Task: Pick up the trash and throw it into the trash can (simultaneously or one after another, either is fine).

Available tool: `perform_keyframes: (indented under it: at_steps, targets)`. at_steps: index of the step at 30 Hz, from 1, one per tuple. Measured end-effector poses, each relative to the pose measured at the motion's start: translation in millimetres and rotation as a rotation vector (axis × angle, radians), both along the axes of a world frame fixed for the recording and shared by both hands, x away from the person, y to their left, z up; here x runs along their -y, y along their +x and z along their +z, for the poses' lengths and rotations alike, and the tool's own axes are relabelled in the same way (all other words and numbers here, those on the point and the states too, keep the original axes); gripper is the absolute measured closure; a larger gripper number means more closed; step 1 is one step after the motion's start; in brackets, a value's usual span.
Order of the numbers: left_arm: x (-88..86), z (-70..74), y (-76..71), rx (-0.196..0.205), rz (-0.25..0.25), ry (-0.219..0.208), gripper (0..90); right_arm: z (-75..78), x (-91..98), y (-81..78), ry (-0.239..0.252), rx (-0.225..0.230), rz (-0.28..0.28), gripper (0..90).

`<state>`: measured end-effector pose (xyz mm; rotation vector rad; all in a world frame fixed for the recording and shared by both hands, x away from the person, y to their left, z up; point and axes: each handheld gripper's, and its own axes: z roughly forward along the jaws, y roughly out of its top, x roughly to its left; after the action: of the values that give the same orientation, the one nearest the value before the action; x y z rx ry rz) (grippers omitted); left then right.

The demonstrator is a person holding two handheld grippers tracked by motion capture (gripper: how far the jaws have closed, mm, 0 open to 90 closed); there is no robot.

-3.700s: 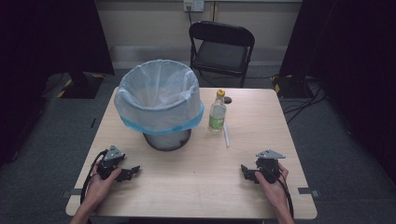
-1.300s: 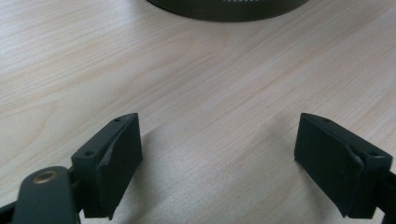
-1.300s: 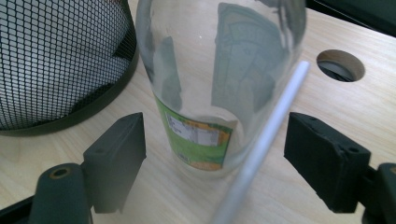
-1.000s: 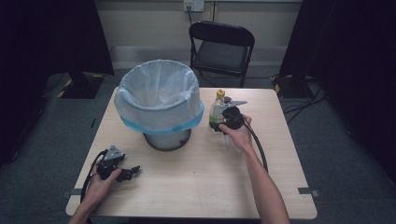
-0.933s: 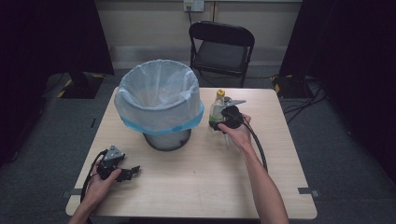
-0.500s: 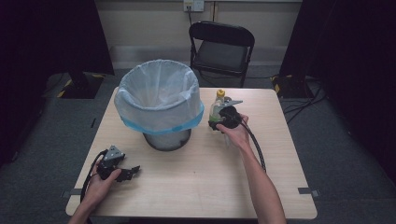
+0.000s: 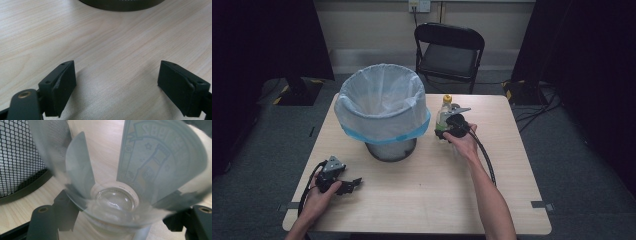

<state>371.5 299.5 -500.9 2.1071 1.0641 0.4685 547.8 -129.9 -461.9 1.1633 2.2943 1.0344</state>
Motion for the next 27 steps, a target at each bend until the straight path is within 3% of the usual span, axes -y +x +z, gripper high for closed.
perform_keyframes:
  at_steps: [11,17,27]
  targets:
    - [0.0,-0.1,0.1,0.0,-0.001,-0.001,14.6,4.5,-1.9,-2.0,0.033,-0.024,-0.022,27.7]
    - [0.0,-0.1,0.0,0.001,-0.001,-0.002,14.6,14.9,4.8,-8.0,0.058,-0.02,-0.028,27.7]
    - [0.0,-0.2,0.0,0.001,-0.001,-0.002,14.6,51.3,15.3,-33.4,0.108,0.014,-0.024,27.8]
